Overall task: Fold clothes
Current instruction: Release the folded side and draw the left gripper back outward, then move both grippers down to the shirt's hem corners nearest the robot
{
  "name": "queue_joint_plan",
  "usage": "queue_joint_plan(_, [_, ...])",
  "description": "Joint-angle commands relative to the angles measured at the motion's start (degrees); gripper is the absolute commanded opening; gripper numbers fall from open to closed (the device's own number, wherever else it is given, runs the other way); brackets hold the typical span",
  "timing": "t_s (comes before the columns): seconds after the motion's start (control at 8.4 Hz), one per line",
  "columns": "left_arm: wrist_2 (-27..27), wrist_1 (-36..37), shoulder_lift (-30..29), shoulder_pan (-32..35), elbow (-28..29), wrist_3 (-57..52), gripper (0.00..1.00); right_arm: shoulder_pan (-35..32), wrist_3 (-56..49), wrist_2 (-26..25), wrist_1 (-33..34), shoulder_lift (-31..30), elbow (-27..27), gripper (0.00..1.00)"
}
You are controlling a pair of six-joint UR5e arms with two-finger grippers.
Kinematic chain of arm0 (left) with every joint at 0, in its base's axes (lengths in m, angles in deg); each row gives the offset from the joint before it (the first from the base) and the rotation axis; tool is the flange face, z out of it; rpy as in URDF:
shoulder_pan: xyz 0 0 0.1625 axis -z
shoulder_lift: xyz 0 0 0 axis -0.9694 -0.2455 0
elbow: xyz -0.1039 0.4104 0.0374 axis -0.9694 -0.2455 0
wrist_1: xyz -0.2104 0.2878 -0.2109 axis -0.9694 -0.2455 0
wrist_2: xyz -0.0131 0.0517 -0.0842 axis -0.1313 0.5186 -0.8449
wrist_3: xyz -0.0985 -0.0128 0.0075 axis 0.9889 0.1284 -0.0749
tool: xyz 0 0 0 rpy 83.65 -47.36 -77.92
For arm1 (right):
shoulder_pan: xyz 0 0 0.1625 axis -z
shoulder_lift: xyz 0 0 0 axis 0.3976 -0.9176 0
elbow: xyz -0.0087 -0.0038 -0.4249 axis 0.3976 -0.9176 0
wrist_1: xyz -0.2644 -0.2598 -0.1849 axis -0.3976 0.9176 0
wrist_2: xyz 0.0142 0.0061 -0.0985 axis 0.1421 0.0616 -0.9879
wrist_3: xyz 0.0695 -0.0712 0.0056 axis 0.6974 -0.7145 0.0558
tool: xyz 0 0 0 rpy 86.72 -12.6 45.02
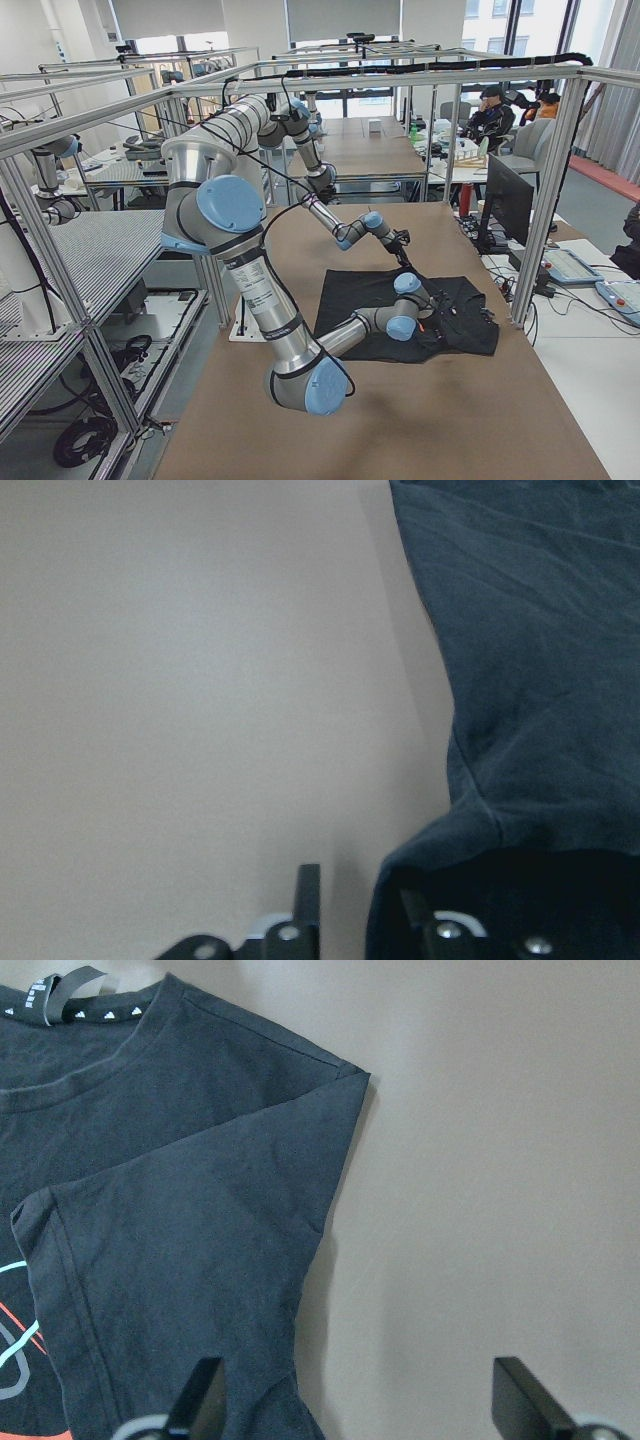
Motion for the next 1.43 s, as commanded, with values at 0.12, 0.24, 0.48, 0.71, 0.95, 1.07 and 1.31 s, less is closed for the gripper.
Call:
queue_joint_plan(0.12, [-7.33, 0.60, 3.50, 6.29, -6.61, -6.31, 0.94, 0.00, 0.08, 0.00, -0.01, 0.00, -0.05, 0.94])
queue_joint_plan(0.24, [-7.44, 1.03, 2.63, 6.32, -6.01, -6.31, 0.94, 0.00, 0.00, 0.00, -0.01, 0.00, -0.05, 0.94])
queue_joint_plan(0.48, [-7.79, 1.65, 0.95, 6.40, -6.36, -5.79, 0.94, 0.00, -0.01, 0.09, -0.01, 0.00, -0.05, 0.94])
queue_joint_plan(0.71, [-17.14, 0.96, 0.60, 6.75, -7.50, 0.85, 0.94, 0.00, 0.17, 2.01, -0.01, 0.00, 0.56, 0.94])
queue_joint_plan(0.95, [-23.23, 1.13, 1.82, 6.93, -13.36, 10.42, 0.94, -0.35, 1.04, 10.06, -0.70, -2.44, 4.93, 0.94])
queue_joint_plan(1.07, [-25.53, 0.95, 4.35, 6.93, -16.61, 14.39, 0.94, -0.35, 3.57, 13.33, -1.41, -6.29, 9.92, 0.94])
queue_joint_plan(1.31, [-25.81, 0.95, 11.99, 6.84, -25.04, 15.05, 0.94, 0.08, 6.49, 18.00, -1.50, -10.01, 16.45, 0.94])
